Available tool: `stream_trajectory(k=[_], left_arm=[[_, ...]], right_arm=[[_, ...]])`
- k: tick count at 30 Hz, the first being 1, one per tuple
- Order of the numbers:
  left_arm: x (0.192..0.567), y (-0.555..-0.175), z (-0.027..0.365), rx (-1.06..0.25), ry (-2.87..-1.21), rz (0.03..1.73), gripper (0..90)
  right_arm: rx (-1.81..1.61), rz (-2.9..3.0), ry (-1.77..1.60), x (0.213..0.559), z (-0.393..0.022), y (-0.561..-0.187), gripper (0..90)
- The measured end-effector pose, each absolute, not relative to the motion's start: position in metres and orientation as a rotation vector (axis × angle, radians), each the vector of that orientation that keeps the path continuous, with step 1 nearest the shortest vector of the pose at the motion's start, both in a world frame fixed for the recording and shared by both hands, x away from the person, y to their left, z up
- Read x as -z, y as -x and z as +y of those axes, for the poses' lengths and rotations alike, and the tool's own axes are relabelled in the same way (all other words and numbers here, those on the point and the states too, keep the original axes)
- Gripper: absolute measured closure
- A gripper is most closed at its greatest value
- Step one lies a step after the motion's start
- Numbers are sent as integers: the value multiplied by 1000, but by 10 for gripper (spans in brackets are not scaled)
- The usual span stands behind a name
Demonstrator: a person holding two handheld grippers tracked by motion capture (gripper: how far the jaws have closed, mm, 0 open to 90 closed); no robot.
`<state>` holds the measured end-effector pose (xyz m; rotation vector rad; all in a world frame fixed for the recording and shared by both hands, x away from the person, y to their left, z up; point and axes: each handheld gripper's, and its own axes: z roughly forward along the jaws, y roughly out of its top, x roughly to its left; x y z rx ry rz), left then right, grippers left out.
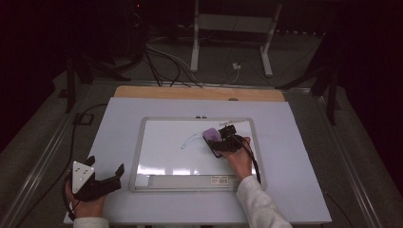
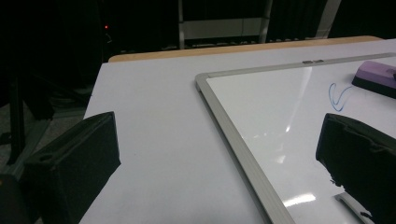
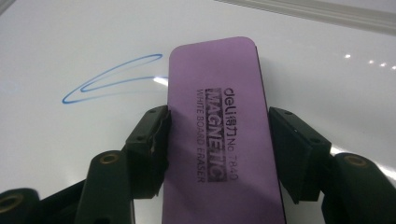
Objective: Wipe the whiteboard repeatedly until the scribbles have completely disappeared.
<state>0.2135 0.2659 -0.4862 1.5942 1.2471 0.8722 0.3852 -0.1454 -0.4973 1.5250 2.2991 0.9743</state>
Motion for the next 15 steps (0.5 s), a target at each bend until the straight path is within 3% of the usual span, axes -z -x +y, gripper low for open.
stream_trajectory(k=[15], left_arm=[[486, -214, 265, -872, -1598, 1247, 4]], right_arm=[[-1022, 2495, -1298, 497, -108, -370, 411]])
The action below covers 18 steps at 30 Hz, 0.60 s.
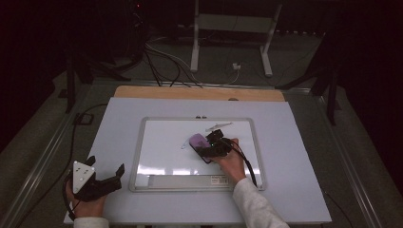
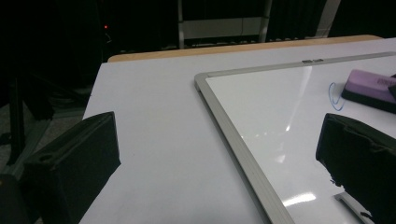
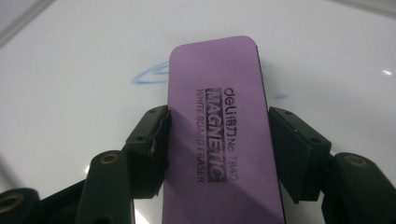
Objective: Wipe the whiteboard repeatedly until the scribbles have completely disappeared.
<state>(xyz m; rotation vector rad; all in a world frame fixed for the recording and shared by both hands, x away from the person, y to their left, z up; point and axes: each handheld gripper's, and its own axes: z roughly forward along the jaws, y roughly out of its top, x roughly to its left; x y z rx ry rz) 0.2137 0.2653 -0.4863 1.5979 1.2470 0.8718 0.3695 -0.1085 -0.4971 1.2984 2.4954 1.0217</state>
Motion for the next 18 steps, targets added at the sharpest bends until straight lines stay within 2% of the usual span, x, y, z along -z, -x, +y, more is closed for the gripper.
stream_trajectory(k=[18], left_arm=[[486, -214, 266, -872, -1599, 1246, 4]], right_arm=[[-954, 2288, -1547, 496, -138, -392, 411]])
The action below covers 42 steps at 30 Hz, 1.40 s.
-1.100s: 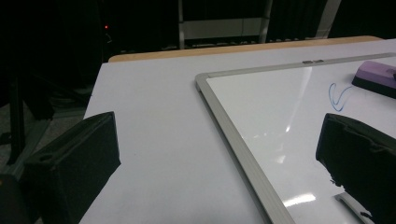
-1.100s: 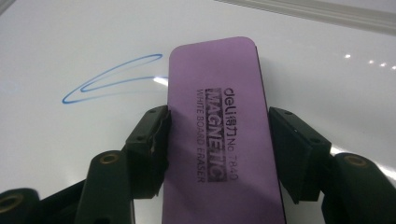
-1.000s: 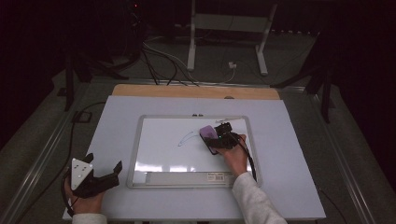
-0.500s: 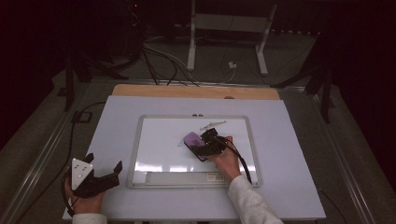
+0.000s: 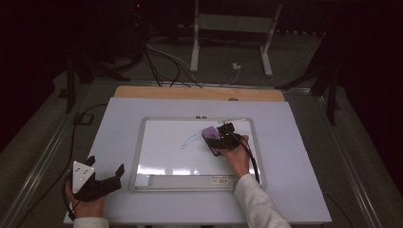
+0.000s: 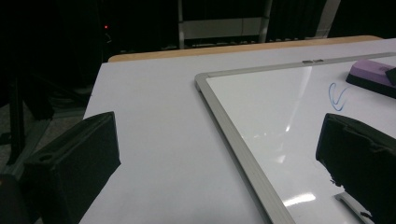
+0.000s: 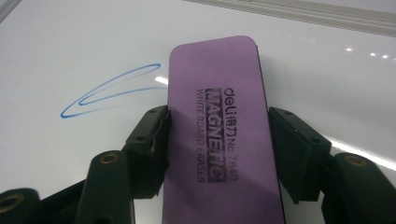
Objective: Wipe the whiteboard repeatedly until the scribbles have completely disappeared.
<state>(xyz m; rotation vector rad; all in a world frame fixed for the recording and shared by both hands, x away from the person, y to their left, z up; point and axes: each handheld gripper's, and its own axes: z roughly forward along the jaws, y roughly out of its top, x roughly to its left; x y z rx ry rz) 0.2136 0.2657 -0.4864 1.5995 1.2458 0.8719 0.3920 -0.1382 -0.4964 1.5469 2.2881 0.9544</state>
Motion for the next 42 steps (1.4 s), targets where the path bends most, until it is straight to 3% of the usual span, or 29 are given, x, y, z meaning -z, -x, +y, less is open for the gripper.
stream_trajectory(k=[19, 35, 42], left_arm=[[486, -214, 265, -870, -1600, 1244, 4], [486, -213, 265, -872, -1599, 1243, 4], [486, -214, 265, -872, -1605, 1243, 4]], right_arm=[[-1075, 2586, -1134, 499, -73, -368, 411], [-954, 2264, -1578, 497, -113, -394, 411], [-992, 2347, -1476, 498, -98, -389, 411]])
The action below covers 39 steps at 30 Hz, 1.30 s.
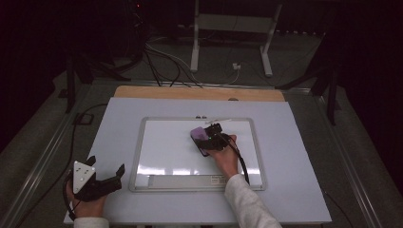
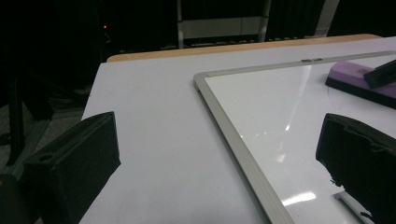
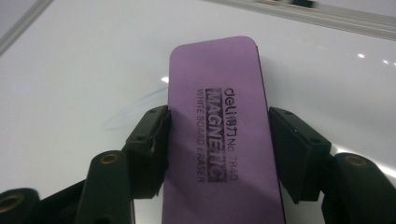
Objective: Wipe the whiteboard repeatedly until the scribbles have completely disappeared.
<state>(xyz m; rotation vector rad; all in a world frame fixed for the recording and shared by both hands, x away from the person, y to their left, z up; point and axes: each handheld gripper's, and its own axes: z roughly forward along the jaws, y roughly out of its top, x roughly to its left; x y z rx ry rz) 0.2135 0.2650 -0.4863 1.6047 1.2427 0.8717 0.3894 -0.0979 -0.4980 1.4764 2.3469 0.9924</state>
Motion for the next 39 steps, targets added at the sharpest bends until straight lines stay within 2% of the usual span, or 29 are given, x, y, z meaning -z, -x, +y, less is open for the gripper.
stream_trajectory(k=[13, 27, 39], left_arm=[[486, -214, 265, -870, -1599, 1243, 4], [486, -213, 266, -871, -1597, 1244, 4], [486, -213, 265, -871, -1598, 1243, 4]], right_arm=[[-1064, 2588, -1169, 499, -67, -376, 410], [-961, 2227, -1603, 498, -98, -396, 409], [-1033, 2496, -1290, 499, -76, -385, 409]])
